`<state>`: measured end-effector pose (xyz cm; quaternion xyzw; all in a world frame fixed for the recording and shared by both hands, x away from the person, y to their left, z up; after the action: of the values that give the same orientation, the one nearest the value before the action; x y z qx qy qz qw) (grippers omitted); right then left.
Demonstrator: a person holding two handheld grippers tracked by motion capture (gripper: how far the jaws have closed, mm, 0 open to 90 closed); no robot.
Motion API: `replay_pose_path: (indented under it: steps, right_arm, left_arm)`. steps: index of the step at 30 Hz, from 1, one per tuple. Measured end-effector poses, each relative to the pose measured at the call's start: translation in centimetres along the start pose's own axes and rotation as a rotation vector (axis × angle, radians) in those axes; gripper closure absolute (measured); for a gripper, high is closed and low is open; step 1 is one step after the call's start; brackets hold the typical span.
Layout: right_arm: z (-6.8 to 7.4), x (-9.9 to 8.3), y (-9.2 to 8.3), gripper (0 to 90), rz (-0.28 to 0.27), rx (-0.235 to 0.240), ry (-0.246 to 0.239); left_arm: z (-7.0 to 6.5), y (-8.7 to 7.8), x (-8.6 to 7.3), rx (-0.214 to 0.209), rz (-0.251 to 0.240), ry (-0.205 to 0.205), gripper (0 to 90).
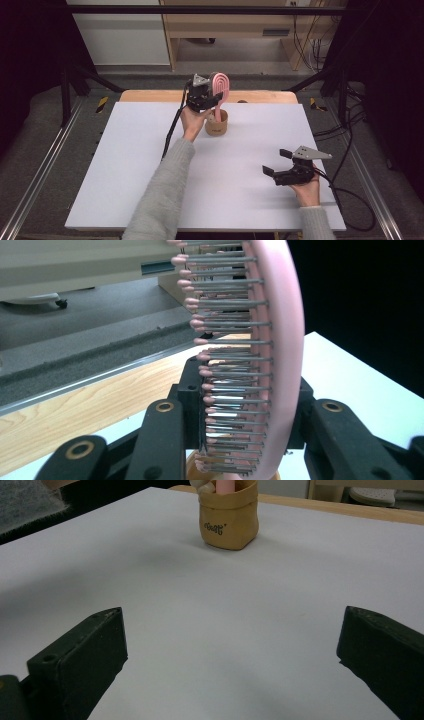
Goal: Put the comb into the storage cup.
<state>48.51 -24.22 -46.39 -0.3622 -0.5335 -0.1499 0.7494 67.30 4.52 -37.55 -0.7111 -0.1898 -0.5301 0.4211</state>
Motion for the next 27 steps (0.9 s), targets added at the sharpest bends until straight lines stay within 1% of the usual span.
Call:
replay_pose_path:
  steps: [5, 9, 18, 27]
  right_arm:
    - [0.0, 0.0, 0.0, 0.3, 0.000, 0.000, 0.001]
    - [0.0, 0.0, 0.0, 0.3, -0.001, 0.000, 0.000]
    - [0.0, 0.0, 0.0, 0.3, -0.002, 0.003, 0.005]
    - [0.0, 0.0, 0.1, 0.3, -0.002, 0.003, 0.005]
  left_arm:
    - [0.2, 0.1, -0.4, 0.007, 0.006, -0.003, 63.5]
    - [0.4, 0.1, -0.5, 0.008, 0.001, -0.014, 63.4]
    - [1.1, -0.1, -0.7, 0.022, -0.009, -0.054, 63.0]
    - [1.8, -0.4, -0.9, 0.034, -0.016, -0.076, 62.4]
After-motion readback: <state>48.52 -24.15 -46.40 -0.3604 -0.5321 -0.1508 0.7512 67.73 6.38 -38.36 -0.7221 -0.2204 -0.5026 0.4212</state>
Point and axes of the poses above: each handheld gripper's, and its own axes: y roughly forward along the jaws, x roughly out of its top, z roughly to its left, the point moved 3 cm from there along y, roughly forward along the jaws, and after that the axes turned 2 degrees about x, right-handed, at the moved point
